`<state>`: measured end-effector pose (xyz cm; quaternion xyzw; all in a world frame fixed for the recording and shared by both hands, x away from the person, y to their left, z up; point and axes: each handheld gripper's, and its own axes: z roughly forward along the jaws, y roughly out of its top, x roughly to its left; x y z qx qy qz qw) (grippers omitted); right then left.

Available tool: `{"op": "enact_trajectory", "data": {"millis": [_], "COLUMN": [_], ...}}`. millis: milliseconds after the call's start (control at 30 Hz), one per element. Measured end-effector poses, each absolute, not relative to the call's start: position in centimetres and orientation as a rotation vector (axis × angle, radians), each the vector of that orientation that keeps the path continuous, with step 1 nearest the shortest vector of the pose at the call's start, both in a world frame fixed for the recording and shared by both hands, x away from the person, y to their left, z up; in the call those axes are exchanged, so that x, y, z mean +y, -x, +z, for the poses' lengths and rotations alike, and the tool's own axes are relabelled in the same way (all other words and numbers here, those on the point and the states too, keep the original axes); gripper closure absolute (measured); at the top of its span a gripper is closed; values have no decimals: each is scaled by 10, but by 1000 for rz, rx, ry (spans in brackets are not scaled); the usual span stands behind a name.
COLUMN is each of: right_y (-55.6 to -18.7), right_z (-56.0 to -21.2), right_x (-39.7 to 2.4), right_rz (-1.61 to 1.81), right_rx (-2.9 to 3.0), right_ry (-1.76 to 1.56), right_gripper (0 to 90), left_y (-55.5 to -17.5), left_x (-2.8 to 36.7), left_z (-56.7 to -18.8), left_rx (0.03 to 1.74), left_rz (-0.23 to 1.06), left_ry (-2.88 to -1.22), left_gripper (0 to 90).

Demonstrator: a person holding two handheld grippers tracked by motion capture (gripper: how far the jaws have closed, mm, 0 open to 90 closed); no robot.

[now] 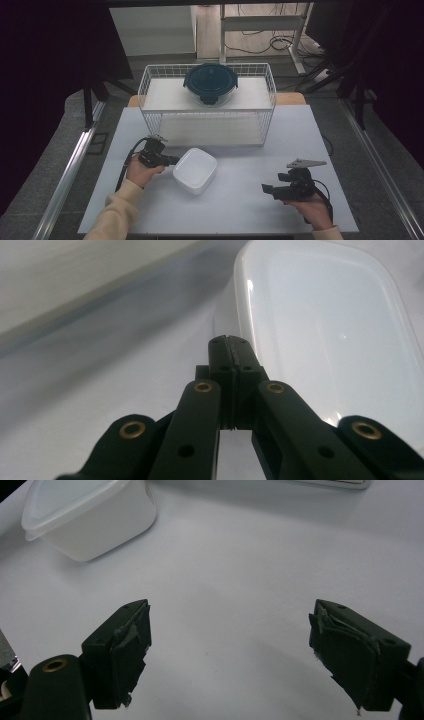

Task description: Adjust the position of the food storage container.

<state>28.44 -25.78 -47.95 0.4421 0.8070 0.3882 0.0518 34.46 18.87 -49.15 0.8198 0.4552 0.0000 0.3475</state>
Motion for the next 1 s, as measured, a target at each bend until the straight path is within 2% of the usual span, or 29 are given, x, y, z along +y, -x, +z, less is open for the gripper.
{"op": "enact_trajectory", "data": {"millis": [267, 1000], "right_y": [-284, -283], "right_z": [-479, -477], "right_x": [-258, -256], "right_rz": [1184, 1188], "right_rx": [2455, 2461], "right_ry": [-1343, -1342], "right_gripper": [165, 166], "left_y": [-334, -303], "left_x": [178, 156], "left_z": [-494, -500], "left_rx": [1139, 1082], "left_rz": [-36, -132], "left_ry": [-2177, -2156], "left_gripper": [900, 900]}}
